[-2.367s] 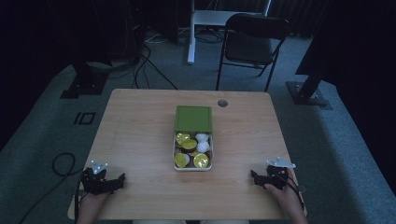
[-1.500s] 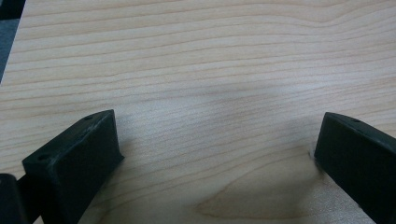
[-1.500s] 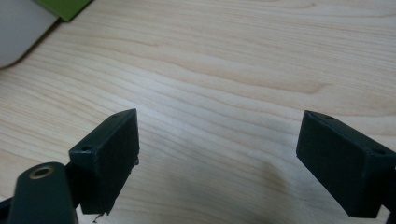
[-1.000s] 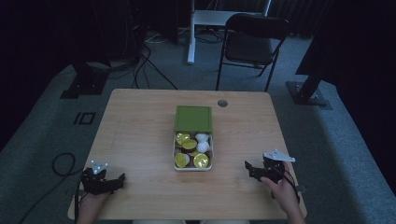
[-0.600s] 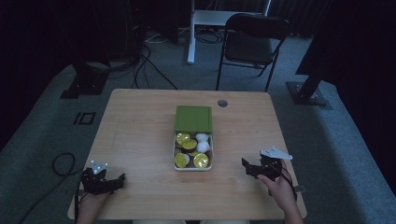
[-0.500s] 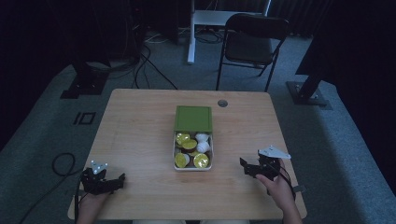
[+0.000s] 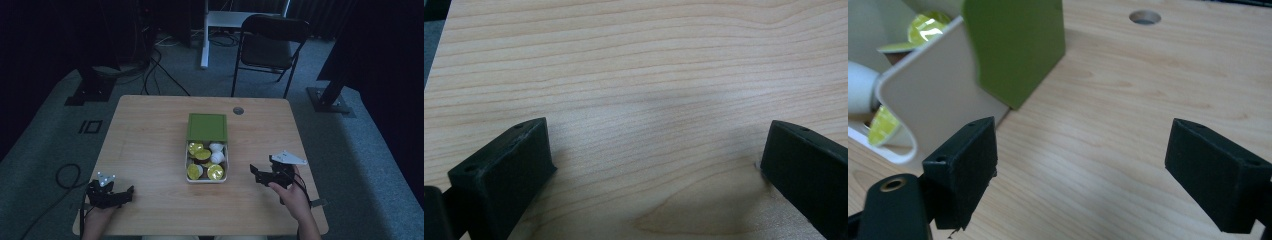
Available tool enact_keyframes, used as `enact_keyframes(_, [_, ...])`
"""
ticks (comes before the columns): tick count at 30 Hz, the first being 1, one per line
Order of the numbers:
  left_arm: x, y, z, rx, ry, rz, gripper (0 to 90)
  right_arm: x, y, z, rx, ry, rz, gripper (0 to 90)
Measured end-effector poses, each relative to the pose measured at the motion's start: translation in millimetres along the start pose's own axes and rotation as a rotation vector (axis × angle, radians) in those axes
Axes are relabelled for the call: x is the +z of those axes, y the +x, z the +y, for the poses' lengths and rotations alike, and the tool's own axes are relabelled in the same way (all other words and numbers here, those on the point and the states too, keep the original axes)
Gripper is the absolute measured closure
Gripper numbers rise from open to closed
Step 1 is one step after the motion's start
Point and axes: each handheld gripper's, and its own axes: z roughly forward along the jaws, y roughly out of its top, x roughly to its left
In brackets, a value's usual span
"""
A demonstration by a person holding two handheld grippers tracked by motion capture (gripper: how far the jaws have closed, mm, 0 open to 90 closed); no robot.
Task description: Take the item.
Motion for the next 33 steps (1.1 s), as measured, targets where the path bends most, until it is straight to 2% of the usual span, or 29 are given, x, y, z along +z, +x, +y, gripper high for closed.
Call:
enact_keyframes(9, [0.1, -0.1, 0.0, -0.001, -0.001, 0.0, 0.3, 2.3, 14.4, 15.9, -0.023, -0.026, 0.037, 13.6])
enact_keyframes(16, [0.1, -0.1, 0.0, -0.001, -0.001, 0.0, 0.3, 5.2, 30.7, 32.7, -0.041, -0.061, 0.082, 13.6])
enact_keyframes(33, [0.0, -0.1, 0.0, -0.001, 0.0, 0.0, 0.3, 21.6, 67.5, 50.3, -0.097, -0.065, 0.162, 14.2])
